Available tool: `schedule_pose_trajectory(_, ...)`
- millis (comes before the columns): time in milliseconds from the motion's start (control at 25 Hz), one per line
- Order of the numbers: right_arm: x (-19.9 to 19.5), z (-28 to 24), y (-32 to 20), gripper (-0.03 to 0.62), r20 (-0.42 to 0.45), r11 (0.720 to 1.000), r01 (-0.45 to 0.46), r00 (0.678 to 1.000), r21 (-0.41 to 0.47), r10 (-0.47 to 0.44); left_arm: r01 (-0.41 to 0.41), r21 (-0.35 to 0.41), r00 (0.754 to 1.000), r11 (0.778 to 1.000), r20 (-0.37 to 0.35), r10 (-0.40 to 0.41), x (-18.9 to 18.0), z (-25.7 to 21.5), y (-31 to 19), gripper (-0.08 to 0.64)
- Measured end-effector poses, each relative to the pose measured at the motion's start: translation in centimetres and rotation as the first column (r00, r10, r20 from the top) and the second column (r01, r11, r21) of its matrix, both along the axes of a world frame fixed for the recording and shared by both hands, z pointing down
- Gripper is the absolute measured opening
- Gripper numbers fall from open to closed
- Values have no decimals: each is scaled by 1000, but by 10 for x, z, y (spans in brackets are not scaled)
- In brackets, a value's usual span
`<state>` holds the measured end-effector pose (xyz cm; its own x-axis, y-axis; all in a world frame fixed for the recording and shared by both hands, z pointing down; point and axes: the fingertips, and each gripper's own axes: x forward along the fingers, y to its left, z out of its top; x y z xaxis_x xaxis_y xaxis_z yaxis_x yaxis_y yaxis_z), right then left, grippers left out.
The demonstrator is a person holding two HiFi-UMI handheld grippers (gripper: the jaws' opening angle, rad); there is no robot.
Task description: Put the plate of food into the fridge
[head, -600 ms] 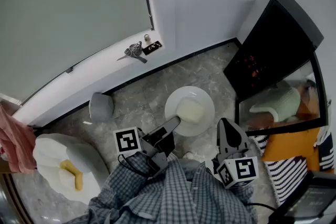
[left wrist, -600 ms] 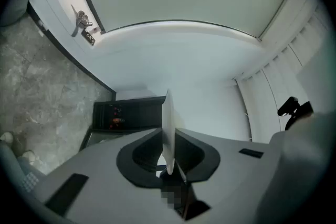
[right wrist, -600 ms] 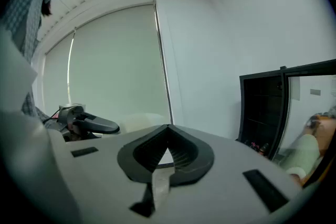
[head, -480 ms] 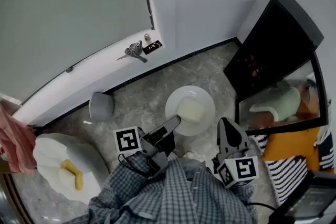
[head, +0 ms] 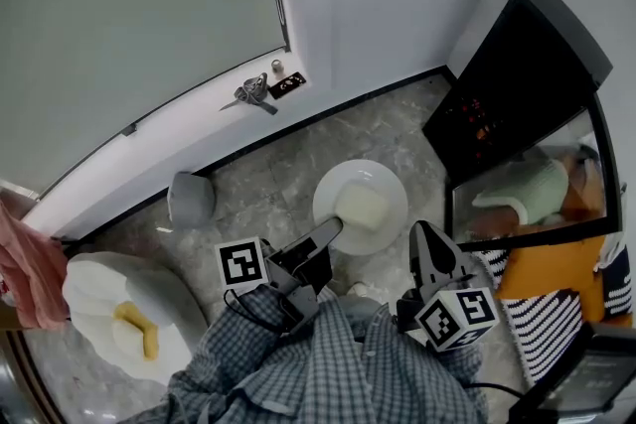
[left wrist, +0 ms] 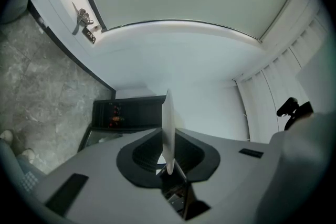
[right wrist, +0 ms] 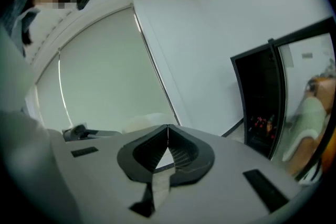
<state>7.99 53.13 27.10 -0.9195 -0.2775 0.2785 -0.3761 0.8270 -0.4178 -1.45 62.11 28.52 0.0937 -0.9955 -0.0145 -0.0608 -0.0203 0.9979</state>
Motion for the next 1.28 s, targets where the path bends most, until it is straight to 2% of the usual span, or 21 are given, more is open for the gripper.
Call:
schedule_pose_trajectory(160,-5,1,14,9,120,978,18,993,-209,7,10,9,1000,1000,-19,-10,-4,2,9,51)
schedule_pose_trajectory(280,-7,4,17,11,179,932,5,982,-363,64,15,15,1000,1000,-26,-14,-8,2,12,51)
schedule_pose_trajectory(360,-11,9,25,13,173,911,1,982,-413,78,12,22,999,1000,-31,-12,-12,1,19,51)
schedule_pose_trajectory(480,-18,11,40,75,186,883,18,979,-469,78,4,27,999,1000,-35,-3,-15,1,28,51)
schedule_pose_trajectory(560,-21,13,46,77,192,871,28,978,-491,77,-5,27,999,1000,-34,6,-16,3,29,51)
schedule_pose_trajectory(760,-23,22,55,75,169,860,23,983,-510,74,-18,31,999,999,-47,19,-14,7,28,51)
schedule_pose_trajectory(1000,-22,24,59,75,163,867,26,985,-498,64,-26,26,998,999,-50,27,-13,9,32,51)
schedule_pose_trajectory(1280,-29,24,78,75,188,859,54,981,-508,50,-29,26,999,999,-44,30,-19,10,51,51)
